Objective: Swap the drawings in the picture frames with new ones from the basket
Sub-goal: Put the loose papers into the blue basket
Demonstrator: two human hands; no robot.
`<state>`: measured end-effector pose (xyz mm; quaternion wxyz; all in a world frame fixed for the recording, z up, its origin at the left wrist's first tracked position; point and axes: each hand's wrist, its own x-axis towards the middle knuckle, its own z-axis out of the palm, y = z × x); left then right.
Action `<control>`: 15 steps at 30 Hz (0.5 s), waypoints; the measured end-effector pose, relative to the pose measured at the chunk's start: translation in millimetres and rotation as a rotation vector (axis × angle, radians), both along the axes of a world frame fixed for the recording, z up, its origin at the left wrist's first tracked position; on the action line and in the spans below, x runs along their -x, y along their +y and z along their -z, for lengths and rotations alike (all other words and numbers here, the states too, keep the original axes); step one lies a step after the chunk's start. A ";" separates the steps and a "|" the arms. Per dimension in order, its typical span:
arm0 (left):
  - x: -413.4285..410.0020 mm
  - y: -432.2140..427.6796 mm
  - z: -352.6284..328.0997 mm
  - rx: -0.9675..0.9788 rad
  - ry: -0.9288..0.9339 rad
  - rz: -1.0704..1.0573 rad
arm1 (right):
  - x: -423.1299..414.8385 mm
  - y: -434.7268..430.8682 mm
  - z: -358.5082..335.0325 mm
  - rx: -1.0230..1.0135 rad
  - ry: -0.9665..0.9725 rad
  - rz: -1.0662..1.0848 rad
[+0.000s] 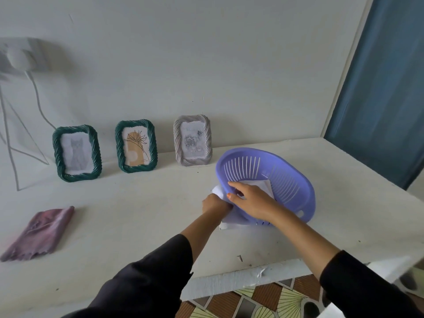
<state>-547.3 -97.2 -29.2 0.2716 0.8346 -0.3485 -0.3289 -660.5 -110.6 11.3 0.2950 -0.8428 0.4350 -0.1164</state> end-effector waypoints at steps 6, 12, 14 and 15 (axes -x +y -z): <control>8.1 -5.2 -3.1 -0.058 -0.027 -0.033 | 0.4 -2.6 4.2 0.001 -0.018 -0.004; 13.5 -4.9 -0.2 -0.088 -0.157 -0.009 | 0.9 -3.7 5.5 -0.013 -0.037 -0.010; 10.6 -4.4 -1.5 -0.067 -0.086 -0.036 | 1.6 -4.7 5.7 -0.028 -0.041 -0.010; 9.3 -3.6 -2.5 -0.050 -0.052 -0.052 | 1.6 -5.5 5.6 -0.033 -0.044 -0.009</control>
